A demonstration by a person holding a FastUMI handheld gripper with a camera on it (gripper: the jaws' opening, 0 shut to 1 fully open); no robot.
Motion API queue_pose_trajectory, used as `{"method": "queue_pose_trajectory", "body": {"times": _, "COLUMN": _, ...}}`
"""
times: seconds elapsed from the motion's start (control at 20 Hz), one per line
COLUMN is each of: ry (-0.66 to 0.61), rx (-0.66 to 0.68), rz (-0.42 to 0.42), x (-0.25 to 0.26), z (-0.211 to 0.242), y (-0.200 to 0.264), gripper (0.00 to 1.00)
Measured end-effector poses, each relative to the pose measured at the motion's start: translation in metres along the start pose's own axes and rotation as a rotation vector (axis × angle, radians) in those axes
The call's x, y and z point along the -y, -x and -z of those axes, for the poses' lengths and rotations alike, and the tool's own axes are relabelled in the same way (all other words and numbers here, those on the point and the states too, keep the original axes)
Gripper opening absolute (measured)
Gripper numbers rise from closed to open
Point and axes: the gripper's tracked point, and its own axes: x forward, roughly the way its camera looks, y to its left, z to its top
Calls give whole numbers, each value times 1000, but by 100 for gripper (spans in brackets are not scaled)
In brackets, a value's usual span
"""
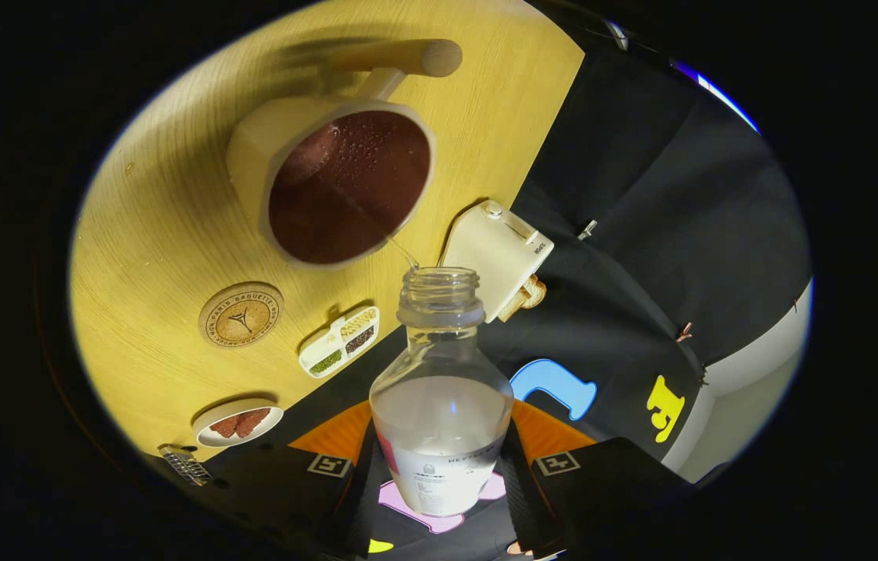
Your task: Take the bottle from table, then pour the juice into the cup, finally place the bottle on the coaster
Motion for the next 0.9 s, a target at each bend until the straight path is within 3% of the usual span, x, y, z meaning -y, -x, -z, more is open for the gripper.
{"method": "queue_pose_trajectory", "body": {"times": 0.9, "ry": 57, "rx": 22, "rz": 7, "x": 11, "z": -1, "y": 2, "gripper": 70}}
